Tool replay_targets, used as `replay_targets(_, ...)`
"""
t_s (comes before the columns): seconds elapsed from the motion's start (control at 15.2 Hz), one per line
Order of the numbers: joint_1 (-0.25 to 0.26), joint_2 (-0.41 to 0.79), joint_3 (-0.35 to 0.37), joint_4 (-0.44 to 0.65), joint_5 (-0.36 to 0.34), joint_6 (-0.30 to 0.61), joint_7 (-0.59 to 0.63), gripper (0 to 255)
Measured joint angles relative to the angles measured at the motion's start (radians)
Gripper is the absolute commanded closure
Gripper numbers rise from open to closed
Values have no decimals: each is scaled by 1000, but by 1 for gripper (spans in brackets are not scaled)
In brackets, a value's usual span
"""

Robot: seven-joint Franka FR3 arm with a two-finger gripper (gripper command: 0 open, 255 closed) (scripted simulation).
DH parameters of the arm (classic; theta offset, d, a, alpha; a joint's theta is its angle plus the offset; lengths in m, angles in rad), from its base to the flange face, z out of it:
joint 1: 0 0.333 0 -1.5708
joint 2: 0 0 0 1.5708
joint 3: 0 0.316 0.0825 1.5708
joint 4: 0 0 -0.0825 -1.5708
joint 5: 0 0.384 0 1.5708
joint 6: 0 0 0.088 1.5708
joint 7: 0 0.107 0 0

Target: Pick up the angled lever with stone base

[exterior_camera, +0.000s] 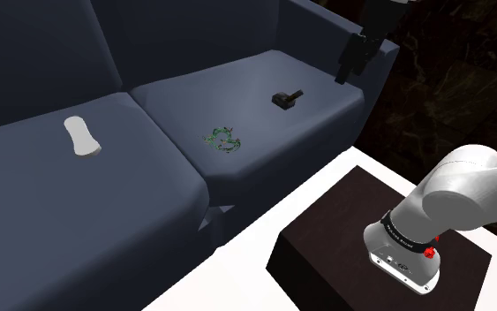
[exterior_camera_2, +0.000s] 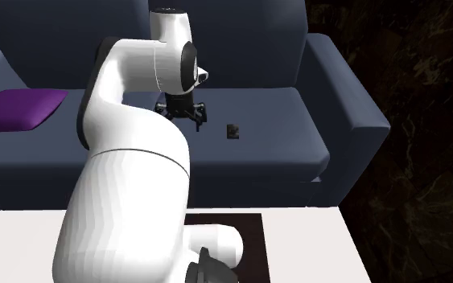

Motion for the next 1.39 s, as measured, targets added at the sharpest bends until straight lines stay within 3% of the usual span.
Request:
replay_targets(0.26, -12, 56, -15, 0, -13, 48, -16, 0)
replay_targets(0.66, -44, 235, -52, 26, -41, 184, -53, 0)
replay_targets(1.39, -90, 604, -114, 174, -62, 379, -107, 0)
